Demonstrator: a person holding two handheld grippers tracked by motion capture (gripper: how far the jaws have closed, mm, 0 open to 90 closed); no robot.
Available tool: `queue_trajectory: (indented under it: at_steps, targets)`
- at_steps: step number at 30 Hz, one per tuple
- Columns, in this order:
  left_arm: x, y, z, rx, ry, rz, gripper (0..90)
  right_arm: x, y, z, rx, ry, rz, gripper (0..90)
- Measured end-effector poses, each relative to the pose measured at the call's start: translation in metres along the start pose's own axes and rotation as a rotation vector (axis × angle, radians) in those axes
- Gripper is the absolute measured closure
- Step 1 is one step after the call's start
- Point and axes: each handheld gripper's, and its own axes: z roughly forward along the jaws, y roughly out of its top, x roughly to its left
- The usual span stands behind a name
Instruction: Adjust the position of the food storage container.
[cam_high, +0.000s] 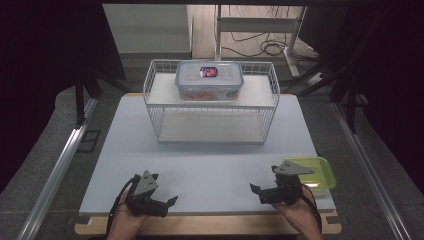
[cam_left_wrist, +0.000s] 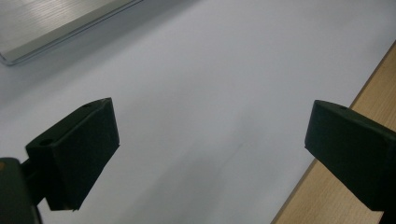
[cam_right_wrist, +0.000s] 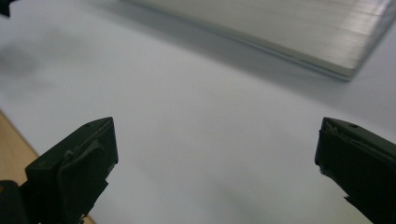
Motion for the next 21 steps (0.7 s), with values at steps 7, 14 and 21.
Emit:
queue_trajectory:
  at_steps: [7,14,21]
  targets:
    - [0.002,-0.001,0.0,-0.004,0.001,-0.009,3.2,-0.024,0.001,-0.017,0.004,-0.093,0.031,6.1]
    - [0.003,-0.001,0.0,-0.004,0.0,-0.018,3.3,-0.056,-0.005,-0.036,0.018,-0.195,0.073,37.1]
    - [0.004,-0.001,-0.001,-0.009,0.007,-0.021,3.4,-0.086,-0.013,-0.062,0.024,-0.291,0.075,71.5]
